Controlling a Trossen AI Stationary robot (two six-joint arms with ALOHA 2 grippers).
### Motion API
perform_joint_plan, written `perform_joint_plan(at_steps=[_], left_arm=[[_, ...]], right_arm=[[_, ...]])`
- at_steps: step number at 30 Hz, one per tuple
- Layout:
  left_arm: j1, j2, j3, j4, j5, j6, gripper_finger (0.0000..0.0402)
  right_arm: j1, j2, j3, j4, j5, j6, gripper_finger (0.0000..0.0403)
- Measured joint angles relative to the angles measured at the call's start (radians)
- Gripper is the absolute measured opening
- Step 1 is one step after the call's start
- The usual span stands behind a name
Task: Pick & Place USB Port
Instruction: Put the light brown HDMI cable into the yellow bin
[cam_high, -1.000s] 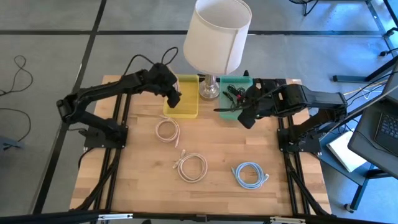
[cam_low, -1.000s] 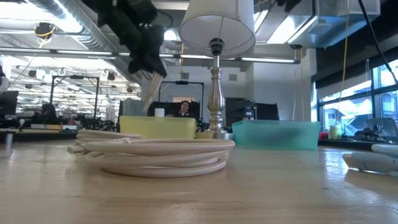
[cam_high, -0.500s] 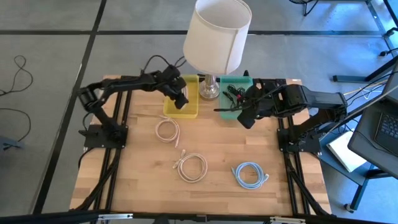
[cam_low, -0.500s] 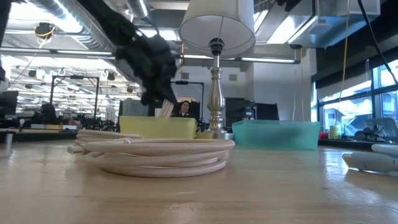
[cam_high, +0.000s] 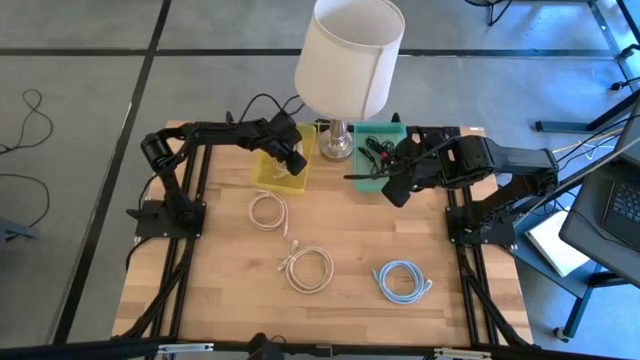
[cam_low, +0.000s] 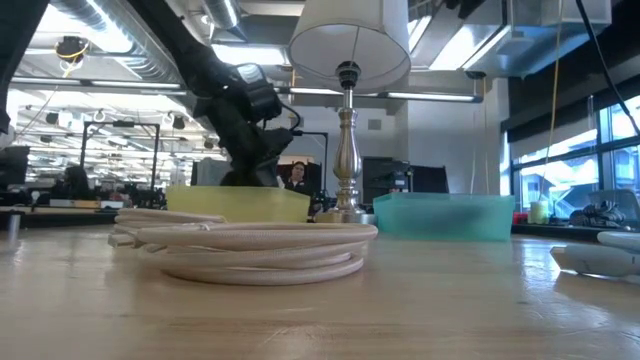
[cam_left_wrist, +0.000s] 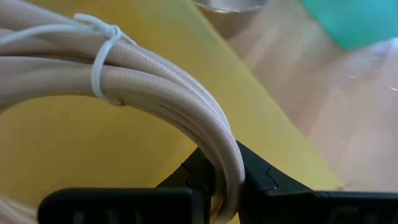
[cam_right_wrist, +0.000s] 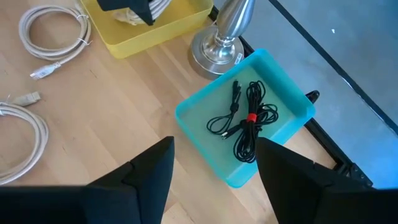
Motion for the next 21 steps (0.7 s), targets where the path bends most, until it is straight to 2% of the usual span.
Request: perform_joint_plan(at_steps=[7,13,21], left_arm=[[0.0,0.0,0.0,-0.029,-0.088,-0.024,0.0031],[0.002,0.0,0.0,-0.034,-0.107,-0.039,0.0032],[0.003,0.001,-0.002,-0.028,-0.103,-0.037,0.0106]], right_arm=[[0.0,0.0,0.0,0.0,-0.016,0.0,0.0228],[0.0,0.0,0.0,0.0,-0.027,0.001,0.0228],[0.0,0.0,0.0,0.0,-0.053,0.003,0.0228]])
